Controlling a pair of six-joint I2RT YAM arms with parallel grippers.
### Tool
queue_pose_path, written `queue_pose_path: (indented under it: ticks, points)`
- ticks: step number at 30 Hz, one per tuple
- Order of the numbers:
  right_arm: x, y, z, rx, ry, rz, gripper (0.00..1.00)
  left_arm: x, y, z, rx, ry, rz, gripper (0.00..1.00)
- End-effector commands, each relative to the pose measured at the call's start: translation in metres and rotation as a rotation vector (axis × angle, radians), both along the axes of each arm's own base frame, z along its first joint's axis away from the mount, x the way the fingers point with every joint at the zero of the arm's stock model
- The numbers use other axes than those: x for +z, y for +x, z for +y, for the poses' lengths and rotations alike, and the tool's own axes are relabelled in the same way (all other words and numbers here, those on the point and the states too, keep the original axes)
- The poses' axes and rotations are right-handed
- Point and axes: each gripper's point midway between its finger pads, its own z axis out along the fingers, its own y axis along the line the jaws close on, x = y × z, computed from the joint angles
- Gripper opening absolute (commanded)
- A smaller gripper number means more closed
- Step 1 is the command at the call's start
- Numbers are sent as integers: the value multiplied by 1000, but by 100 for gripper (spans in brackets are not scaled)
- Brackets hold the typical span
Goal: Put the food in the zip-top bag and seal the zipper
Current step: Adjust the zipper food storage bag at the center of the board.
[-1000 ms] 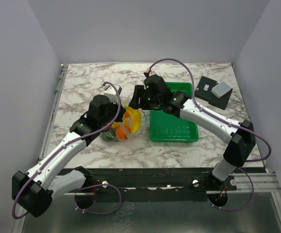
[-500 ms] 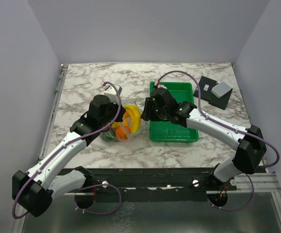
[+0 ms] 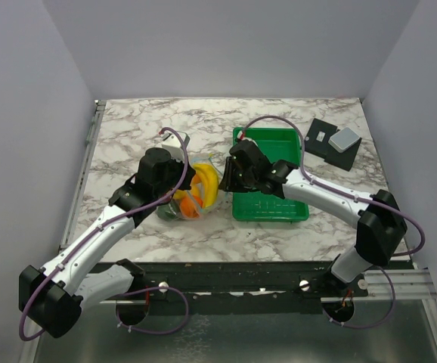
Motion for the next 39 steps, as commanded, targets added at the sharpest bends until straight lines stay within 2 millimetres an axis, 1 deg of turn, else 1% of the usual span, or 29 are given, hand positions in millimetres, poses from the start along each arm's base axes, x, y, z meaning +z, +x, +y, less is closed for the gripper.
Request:
queue_pose_path:
  ticks: [1, 4, 5, 8, 9, 11, 14, 16, 20, 24, 27, 29, 31, 34, 37, 39]
  points:
    - [-15, 1, 4, 1, 13, 36, 32, 8, 1, -2, -8, -10, -29, 0]
    - [-16, 0, 3, 3, 16, 37, 28, 8, 0, -1, -8, -9, -30, 0]
    - [-16, 1, 3, 2, 17, 37, 22, 9, 0, -1, -8, -9, -32, 0]
    - [-10, 1, 3, 0, 29, 24, 2, 8, -1, -2, -14, -9, -32, 0]
    - [-6, 2, 3, 3, 39, 12, 1, 7, -1, -2, -17, -8, -30, 0]
    - [6, 3, 5, 14, 61, -17, 1, 6, -2, -2, -23, -2, -27, 0]
    - [29, 7, 8, 37, 84, -71, 1, 5, -3, -4, -32, -3, -16, 0]
    - [45, 8, 9, 59, 86, -102, 1, 9, -3, -8, -42, -16, -3, 0]
    - [71, 11, 8, 82, 77, -150, 1, 22, -2, -14, -56, -35, 17, 0]
    - [92, 11, 9, 106, 88, -174, 1, 39, -5, -21, -92, -46, 33, 0]
    - [106, 8, 14, 131, 111, -182, 1, 56, -8, -28, -128, -67, 38, 0]
    - [113, 8, 17, 140, 123, -186, 1, 61, -9, -32, -142, -75, 56, 0]
    - [115, 6, 21, 159, 132, -176, 1, 59, -9, -35, -150, -77, 85, 0]
    - [107, 4, 26, 174, 124, -155, 1, 48, -9, -40, -150, -80, 136, 0]
    - [97, 3, 26, 169, 112, -136, 1, 35, -8, -42, -146, -73, 174, 0]
    - [94, 2, 25, 164, 109, -132, 1, 27, -8, -42, -143, -65, 193, 0]
